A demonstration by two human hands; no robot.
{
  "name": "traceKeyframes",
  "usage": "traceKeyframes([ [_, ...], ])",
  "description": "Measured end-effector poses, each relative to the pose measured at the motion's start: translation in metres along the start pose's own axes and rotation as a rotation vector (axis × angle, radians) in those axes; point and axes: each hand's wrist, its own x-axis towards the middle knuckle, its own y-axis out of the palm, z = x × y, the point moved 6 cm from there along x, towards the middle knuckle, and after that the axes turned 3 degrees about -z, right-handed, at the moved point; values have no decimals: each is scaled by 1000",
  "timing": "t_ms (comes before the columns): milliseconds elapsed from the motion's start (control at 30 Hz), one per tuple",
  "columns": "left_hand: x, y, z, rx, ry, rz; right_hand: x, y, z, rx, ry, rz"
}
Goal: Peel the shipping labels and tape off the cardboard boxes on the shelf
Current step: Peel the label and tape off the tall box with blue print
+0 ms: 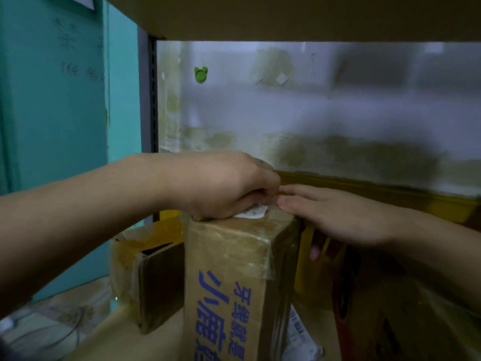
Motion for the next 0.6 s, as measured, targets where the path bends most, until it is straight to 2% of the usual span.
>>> traceKeyframes([
  [200,-1,4,7,-16,-103,70,-2,-1,0,63,-21,-17],
  [400,-4,2,6,-52,-131,11,1,4,2,139,-40,4],
  [600,-7,2,6,-56,-195,-31,-1,4,1,114,-25,3],
])
